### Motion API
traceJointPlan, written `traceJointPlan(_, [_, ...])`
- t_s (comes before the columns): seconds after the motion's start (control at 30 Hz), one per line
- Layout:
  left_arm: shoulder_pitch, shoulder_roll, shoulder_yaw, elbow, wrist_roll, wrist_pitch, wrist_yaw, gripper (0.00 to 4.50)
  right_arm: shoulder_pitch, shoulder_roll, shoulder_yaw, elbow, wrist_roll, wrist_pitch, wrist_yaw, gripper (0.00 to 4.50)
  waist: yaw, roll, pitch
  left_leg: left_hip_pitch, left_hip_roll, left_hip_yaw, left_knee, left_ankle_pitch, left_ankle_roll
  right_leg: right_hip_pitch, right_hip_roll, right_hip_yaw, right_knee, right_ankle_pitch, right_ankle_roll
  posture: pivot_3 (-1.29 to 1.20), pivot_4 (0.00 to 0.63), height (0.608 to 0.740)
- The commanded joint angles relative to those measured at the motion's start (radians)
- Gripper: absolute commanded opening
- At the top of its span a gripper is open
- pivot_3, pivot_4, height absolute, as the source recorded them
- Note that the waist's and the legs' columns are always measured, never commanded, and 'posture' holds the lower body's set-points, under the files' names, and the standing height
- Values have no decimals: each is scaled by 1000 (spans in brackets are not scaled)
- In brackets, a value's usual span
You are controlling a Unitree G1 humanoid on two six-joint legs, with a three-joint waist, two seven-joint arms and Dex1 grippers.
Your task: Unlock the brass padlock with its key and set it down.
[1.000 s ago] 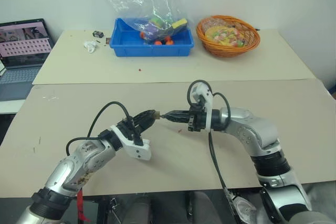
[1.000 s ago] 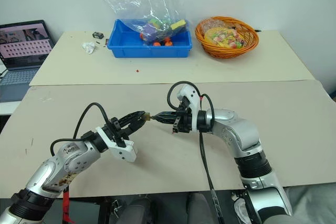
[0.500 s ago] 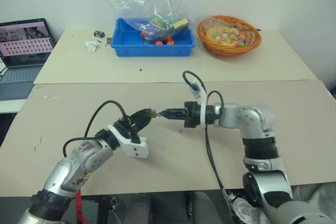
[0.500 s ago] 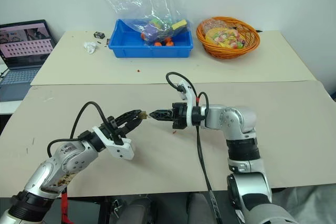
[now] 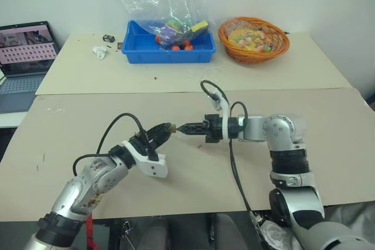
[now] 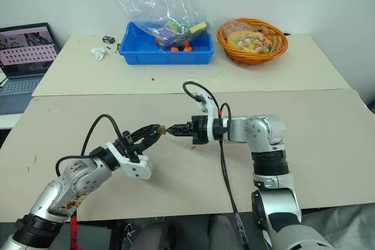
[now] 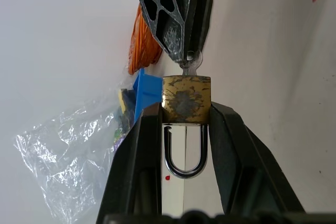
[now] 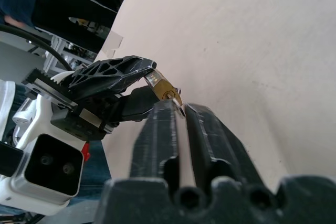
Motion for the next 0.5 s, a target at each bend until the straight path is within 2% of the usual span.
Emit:
traceJointPlan(0.03, [-7,-5,13,-50,-8,-17,7,803,4,-40,38,-74,-27,-100,37,2232,0,0,0,0,0,0,0,0,0,0,0,0,0,0,0,0,150,728])
traceJointPlan(0.07, [-6,-5,13,-50,-8,-16,6,803,8,-50,36,-79,-28,-122,51,2621,1,0,0,0,0,0,0,0,0,0,0,0,0,0,0,0,150,728])
traceJointPlan(0.23, [-4,-4,17,-52,-10,-14,3,803,15,-93,0,-77,2,-182,123,2621,1,0,0,0,0,0,0,0,0,0,0,0,0,0,0,0,150,728])
traceJointPlan(0.5, [-3,-5,22,-56,-7,-10,1,803,54,-49,43,-135,28,-168,117,2621,-2,0,0,0,1,0,0,0,0,0,0,0,0,0,0,0,150,728])
